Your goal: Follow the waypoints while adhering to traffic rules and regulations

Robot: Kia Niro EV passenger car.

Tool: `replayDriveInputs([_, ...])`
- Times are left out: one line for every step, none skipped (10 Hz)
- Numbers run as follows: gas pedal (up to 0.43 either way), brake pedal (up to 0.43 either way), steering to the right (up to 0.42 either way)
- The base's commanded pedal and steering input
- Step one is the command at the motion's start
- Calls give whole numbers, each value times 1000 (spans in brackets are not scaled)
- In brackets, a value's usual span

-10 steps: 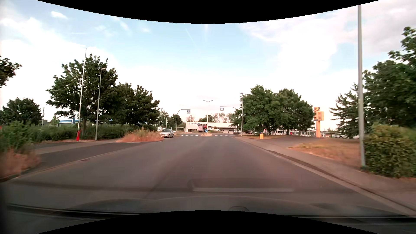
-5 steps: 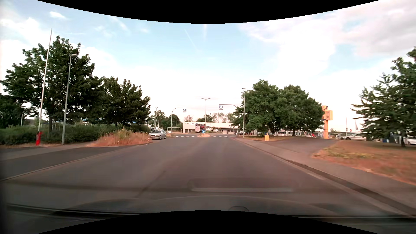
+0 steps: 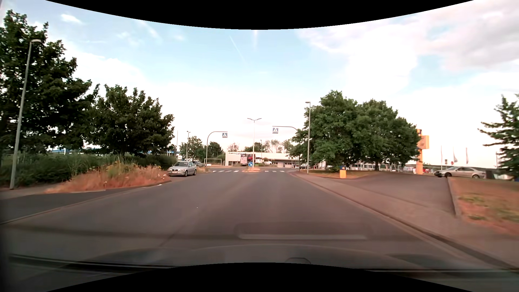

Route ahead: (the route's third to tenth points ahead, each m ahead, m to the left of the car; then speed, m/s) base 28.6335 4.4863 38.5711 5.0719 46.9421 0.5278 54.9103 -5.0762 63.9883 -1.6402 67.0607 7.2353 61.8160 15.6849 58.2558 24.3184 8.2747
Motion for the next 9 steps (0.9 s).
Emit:
replayDriveInputs([0,0,0])
replayDriveInputs([0,0,0])
replayDriveInputs([0,0,0])
replayDriveInputs([0,0,-1])
replayDriveInputs([0,0,-2])
replayDriveInputs([0,0,-2])
replayDriveInputs([0,0,-3])
replayDriveInputs([0,0,-4])
replayDriveInputs([0,0,-5])
